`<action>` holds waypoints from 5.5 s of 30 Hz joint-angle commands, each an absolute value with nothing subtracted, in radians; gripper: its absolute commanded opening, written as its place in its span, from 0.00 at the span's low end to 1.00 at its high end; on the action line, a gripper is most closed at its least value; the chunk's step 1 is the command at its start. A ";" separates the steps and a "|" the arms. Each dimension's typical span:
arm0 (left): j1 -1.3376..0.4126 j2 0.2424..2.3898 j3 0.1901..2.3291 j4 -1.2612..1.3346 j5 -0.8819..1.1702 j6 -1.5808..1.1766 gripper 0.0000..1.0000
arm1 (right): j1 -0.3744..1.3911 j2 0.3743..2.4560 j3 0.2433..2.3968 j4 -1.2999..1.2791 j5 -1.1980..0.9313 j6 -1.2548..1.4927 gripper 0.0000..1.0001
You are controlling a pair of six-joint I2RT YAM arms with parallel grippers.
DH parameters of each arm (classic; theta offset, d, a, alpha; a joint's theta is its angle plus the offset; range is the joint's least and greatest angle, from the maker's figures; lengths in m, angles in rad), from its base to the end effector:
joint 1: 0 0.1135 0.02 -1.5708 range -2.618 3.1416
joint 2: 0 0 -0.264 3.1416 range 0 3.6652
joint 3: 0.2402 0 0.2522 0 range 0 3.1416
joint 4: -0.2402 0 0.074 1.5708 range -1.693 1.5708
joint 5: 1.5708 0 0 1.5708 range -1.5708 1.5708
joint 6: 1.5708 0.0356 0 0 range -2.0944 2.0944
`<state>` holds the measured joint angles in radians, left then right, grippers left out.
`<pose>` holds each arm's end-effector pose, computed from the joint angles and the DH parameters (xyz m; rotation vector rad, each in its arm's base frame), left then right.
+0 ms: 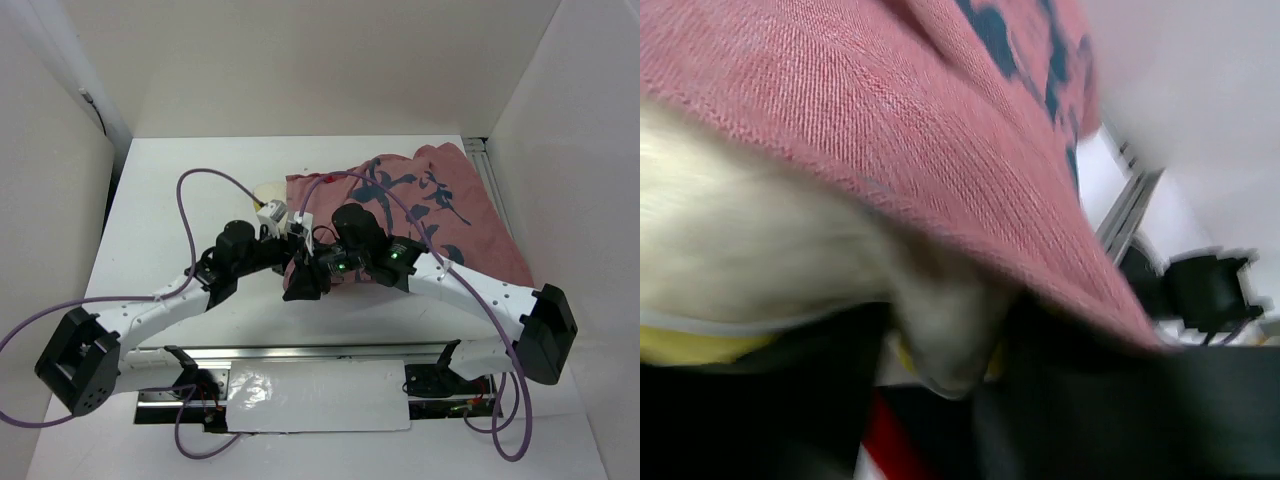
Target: Put the pillow into the pillowcase
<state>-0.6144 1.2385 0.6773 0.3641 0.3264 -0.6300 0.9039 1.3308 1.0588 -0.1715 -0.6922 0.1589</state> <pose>0.2213 -0.1701 0.2624 0.2416 1.9011 -1.1618 0.1683 0.2505 0.3184 -1.2237 1.8018 1.3403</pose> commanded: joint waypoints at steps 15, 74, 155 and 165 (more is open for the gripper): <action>-0.542 0.885 0.670 -0.359 -0.124 -0.779 1.00 | 0.959 1.307 1.306 -0.515 -0.025 0.175 0.85; -0.231 1.680 1.084 0.338 0.832 -0.220 0.20 | 0.771 2.093 2.252 -0.357 0.156 -0.074 0.00; -0.558 1.061 0.317 0.494 0.439 -0.673 0.88 | 0.848 1.635 1.550 -0.359 0.181 0.287 0.80; -0.611 1.460 0.504 0.739 0.532 -0.742 0.82 | 0.859 1.183 1.108 -0.687 0.088 0.386 0.76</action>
